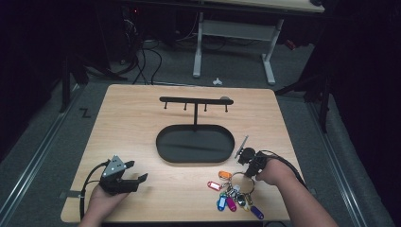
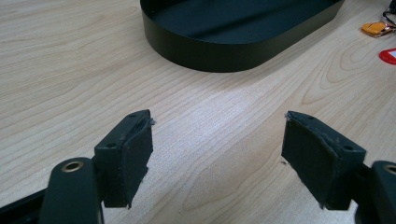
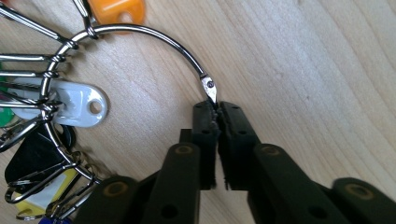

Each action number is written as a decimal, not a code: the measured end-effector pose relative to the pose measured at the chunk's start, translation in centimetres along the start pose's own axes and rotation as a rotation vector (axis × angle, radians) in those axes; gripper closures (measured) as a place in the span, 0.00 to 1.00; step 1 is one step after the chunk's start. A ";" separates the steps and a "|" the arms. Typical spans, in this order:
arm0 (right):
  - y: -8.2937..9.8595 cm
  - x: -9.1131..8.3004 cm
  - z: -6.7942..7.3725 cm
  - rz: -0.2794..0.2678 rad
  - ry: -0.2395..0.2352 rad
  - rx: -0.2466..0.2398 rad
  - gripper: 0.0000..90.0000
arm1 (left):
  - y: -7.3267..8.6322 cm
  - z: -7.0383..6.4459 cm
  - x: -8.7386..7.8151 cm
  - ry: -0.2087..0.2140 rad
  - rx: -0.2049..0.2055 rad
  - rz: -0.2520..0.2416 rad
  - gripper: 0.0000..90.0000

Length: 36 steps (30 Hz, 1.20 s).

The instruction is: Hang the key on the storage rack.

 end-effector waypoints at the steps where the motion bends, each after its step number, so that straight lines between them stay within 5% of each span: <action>1: 0.0 0.0 -0.1 0.008 -0.002 0.000 0.89 | 0.0 0.0 0.0 0.000 0.001 0.000 0.28; 6: 0.1 0.0 -0.5 0.052 -0.025 -0.005 0.87 | 0.0 0.0 0.1 0.002 0.002 0.006 0.28; 27: -0.3 0.0 -0.7 0.055 -0.032 0.040 0.97 | 0.1 -0.1 0.1 0.009 0.001 0.007 0.29; 36: -0.5 -1.2 -0.8 -0.011 -0.048 0.085 0.97 | 0.1 -0.1 0.1 0.006 0.004 0.008 0.29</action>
Point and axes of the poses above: each handheld gripper's, and its own axes: x roughly forward along the jaws, y roughly out of its underside, z roughly to its left, the point moved 1 cm from there along x, roughly forward along the jaws, and after that the axes turned 3 degrees about -y, right-handed, at the moved point
